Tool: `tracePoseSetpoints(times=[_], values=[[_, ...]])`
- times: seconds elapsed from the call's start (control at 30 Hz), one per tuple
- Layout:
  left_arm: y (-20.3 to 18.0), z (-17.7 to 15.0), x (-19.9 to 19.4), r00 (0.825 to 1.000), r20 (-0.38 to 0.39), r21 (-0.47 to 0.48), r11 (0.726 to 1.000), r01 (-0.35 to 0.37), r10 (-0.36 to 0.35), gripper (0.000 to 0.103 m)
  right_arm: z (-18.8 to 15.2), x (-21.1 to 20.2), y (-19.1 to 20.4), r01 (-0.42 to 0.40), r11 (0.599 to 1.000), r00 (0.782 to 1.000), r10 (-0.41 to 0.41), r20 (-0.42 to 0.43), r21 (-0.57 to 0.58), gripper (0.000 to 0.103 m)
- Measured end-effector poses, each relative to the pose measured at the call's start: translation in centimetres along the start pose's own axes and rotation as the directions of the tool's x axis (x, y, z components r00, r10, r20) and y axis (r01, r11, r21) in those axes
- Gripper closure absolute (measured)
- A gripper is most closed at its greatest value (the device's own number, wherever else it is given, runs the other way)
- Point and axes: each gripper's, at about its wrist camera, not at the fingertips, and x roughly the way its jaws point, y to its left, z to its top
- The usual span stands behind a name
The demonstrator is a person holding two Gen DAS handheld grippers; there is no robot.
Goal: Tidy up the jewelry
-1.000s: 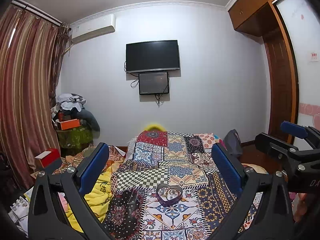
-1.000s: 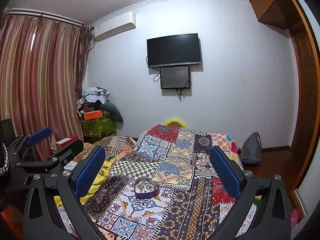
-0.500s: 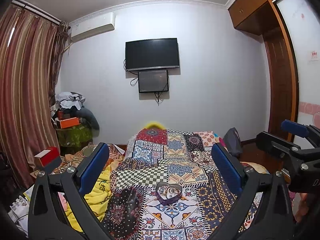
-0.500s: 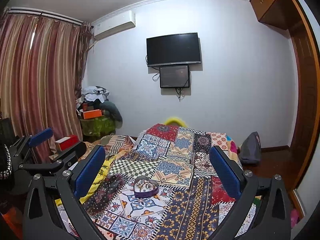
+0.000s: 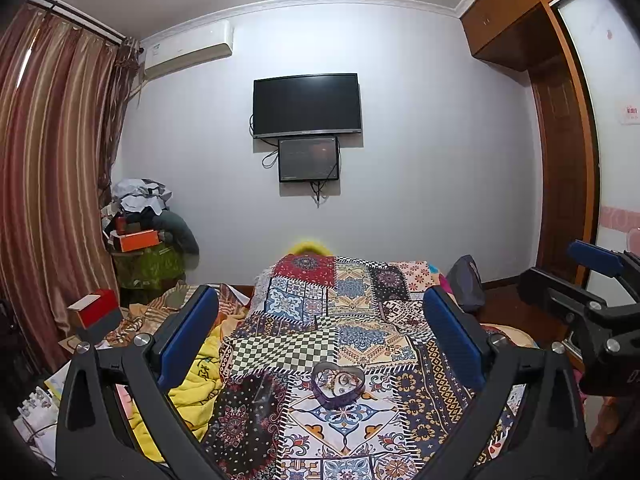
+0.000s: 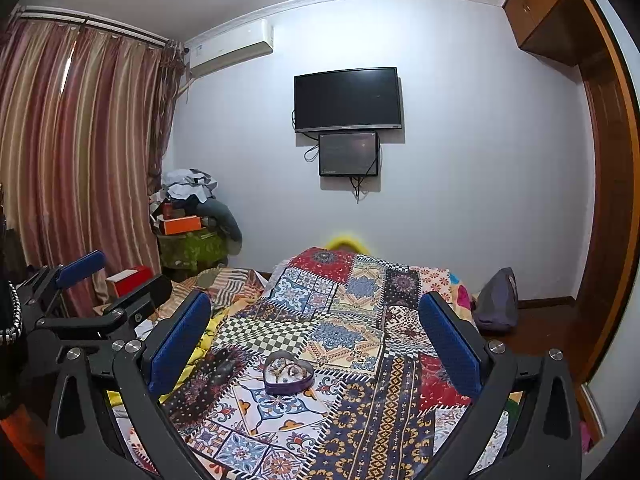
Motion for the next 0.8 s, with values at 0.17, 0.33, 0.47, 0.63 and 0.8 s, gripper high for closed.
tracePoseSetpoints(times=[0.17,0.33,0.47,0.63,0.8], values=[[0.18,0.0,-0.07,1.0,0.001,-0.008,1.0,-0.001,0.001,0.0,-0.05,0.13,0.03,-0.001,1.0,1.0,0.001,-0.004,0.002,0.0],[0.29,-0.01,0.12,1.0,-0.008,-0.015,1.0,0.004,-0.004,0.0,-0.05,0.13,0.02,0.0,1.0,1.0,0.0,-0.004,0.001,0.0],[0.63,0.0,0.43,1.0,-0.024,-0.029,0.999,0.018,-0.019,0.0,-0.04,0.13,-0.01,-0.001,1.0,1.0,0.001,-0.005,0.004,0.0],[0.67,-0.13,0.51,0.999,-0.026,-0.03,0.999,0.02,-0.021,0.0,-0.1,0.23,-0.2,-0.004,1.0,1.0,0.004,-0.009,0.016,0.0],[0.59,-0.34,0.53,0.999,-0.038,-0.029,0.999,0.032,-0.033,0.0,-0.11,0.3,-0.36,-0.008,1.0,1.0,0.008,-0.012,0.021,0.0]])
